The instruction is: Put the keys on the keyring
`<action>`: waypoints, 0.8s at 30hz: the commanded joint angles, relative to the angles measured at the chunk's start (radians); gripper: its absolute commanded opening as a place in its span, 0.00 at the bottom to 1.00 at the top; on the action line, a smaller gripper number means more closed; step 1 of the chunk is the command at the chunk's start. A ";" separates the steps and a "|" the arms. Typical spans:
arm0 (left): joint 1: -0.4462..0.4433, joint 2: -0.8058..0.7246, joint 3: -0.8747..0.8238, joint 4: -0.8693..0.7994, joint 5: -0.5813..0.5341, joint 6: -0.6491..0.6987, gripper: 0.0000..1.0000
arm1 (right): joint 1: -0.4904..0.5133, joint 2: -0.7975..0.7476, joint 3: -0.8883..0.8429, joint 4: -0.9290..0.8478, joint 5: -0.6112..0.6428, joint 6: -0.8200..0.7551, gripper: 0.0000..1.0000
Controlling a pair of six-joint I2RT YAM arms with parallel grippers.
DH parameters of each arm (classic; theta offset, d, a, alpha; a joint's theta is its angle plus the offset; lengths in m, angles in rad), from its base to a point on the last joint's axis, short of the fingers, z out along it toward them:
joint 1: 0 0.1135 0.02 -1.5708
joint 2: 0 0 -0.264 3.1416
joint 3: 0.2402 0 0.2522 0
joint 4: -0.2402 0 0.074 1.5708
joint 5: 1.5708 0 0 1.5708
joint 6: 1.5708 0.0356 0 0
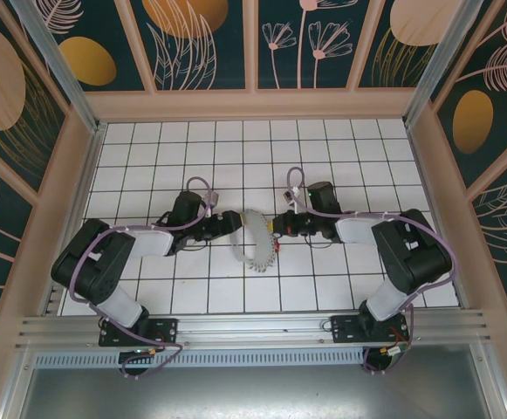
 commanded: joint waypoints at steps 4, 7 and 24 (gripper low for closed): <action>0.001 0.041 0.011 0.127 0.167 -0.012 0.75 | -0.035 -0.043 -0.052 0.177 -0.039 0.102 0.00; 0.001 0.038 -0.006 0.194 0.195 -0.036 0.61 | -0.040 -0.046 -0.063 0.212 -0.037 0.125 0.00; 0.001 -0.062 0.289 -0.356 0.145 0.411 0.00 | -0.048 -0.184 -0.042 0.004 0.139 0.031 0.22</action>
